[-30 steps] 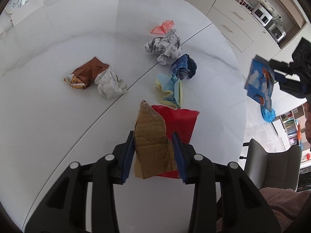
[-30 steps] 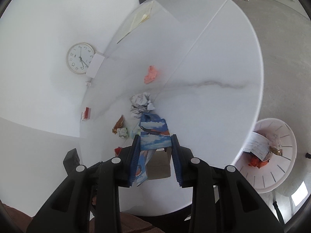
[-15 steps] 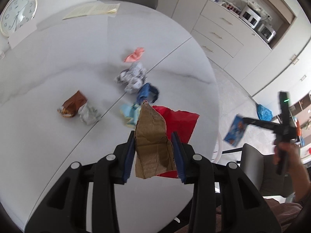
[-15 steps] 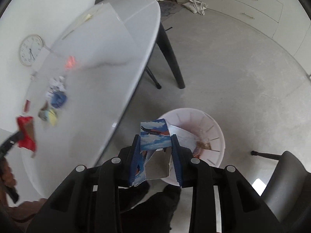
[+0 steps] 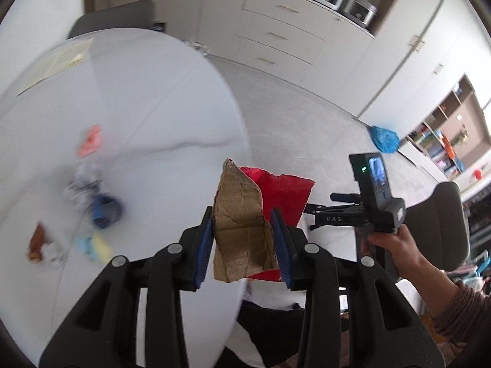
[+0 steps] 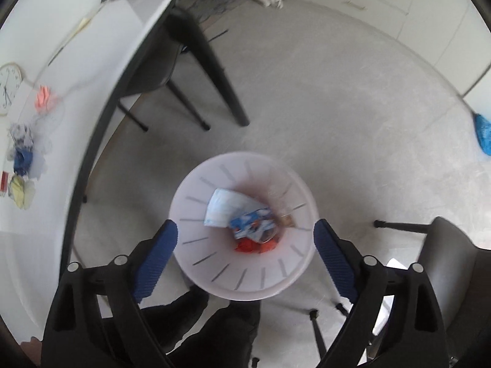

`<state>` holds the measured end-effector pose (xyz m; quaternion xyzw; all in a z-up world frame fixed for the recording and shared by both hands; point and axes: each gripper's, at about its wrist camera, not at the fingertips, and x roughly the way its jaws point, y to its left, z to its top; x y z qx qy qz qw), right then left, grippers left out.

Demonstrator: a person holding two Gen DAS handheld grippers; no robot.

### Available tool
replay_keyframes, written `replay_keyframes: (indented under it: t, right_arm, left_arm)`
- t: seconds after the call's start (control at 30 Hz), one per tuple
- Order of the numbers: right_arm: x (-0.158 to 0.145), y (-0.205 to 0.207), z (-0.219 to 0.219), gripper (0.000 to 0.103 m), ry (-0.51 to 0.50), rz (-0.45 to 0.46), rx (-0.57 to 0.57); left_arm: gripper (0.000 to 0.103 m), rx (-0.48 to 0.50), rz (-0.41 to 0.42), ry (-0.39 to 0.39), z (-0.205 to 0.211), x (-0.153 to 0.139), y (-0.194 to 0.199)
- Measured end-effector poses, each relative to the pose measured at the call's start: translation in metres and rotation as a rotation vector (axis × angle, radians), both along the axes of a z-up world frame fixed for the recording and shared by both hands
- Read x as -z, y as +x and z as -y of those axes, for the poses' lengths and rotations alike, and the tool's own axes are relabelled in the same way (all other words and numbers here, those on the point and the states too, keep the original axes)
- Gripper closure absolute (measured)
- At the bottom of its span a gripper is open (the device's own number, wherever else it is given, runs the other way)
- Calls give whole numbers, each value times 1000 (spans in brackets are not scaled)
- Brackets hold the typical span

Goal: Collect trash
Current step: 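Carry the cardboard and blue card to the wastebasket and open both tools, then move both tools back over the table toward the remaining trash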

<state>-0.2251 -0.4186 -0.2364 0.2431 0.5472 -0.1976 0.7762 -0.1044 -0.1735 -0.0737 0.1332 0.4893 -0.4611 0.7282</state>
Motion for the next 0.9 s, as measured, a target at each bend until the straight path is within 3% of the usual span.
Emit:
replay_keyframes:
  t: [0.17, 0.33, 0.43, 0.5, 0.67, 0.73, 0.83, 0.9]
  right_arm:
    - [-62, -46, 29, 3, -67, 64, 95]
    - [-86, -70, 59, 3, -55, 113, 142]
    - [-83, -74, 68, 3, -38, 105, 149]
    - [-79, -73, 70, 3, -22, 90, 153]
    - [-70, -71, 65, 3, 18, 82, 140]
    - [-71, -66, 60, 3, 20, 81, 126]
    - [-83, -55, 50, 3, 0, 89, 89]
    - [-96, -44, 39, 3, -28, 105, 55]
  left_arm:
    - [65, 127, -28, 40, 70, 27, -27]
    - [60, 193, -87, 203, 119, 92, -48]
    - [46, 174, -155, 258, 129, 123, -51]
    - [32, 142, -184, 268, 130, 133, -51]
    - [15, 87, -183, 237, 120, 120, -47]
    - [14, 53, -158, 228, 118, 106, -42]
    - [14, -19, -109, 170, 103, 75, -32]
    - [9, -79, -69, 130, 86, 50, -22]
